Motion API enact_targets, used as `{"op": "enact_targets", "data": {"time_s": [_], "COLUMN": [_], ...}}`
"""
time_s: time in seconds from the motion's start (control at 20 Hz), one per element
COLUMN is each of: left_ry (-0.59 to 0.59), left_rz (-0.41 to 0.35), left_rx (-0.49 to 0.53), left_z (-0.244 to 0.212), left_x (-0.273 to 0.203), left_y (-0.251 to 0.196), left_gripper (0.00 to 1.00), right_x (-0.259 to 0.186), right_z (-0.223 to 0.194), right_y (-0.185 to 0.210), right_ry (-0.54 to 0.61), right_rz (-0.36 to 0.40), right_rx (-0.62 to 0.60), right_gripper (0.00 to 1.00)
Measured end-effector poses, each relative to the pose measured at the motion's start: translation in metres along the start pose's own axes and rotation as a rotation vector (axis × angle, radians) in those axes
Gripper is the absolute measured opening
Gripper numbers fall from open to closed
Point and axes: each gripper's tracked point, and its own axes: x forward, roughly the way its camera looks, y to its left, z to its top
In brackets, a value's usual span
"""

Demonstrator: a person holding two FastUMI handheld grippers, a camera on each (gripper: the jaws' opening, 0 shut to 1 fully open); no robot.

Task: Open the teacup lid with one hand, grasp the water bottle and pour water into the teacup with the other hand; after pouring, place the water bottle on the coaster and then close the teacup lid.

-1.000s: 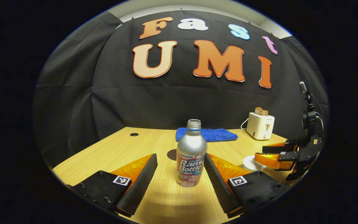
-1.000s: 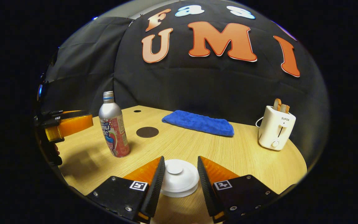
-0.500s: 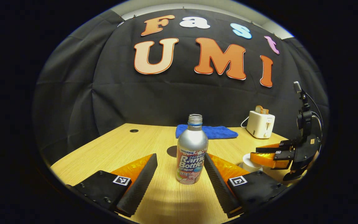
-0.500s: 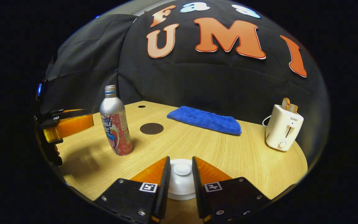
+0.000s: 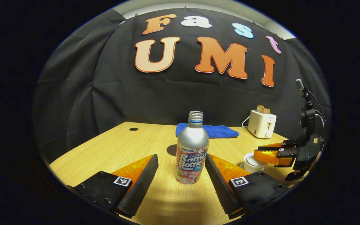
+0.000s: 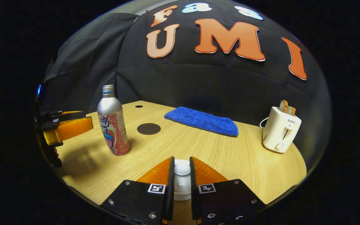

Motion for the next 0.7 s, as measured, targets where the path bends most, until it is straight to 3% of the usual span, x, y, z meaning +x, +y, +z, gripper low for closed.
{"op": "enact_targets", "data": {"time_s": [0.2, 0.7], "left_ry": [0.015, 0.101], "left_rz": [-0.027, -0.025], "left_rx": [-0.029, -0.060], "left_z": [-0.009, -0.036], "left_x": [0.009, 0.044], "left_y": [-0.009, -0.015], "left_gripper": [0.99, 0.99], "right_x": [-0.010, -0.040], "right_z": [0.011, 0.034], "right_y": [-0.002, -0.038], "right_ry": [-0.033, -0.106], "right_rz": [0.006, -0.079], "right_rx": [0.014, 0.030], "right_gripper": [0.23, 0.23]}}
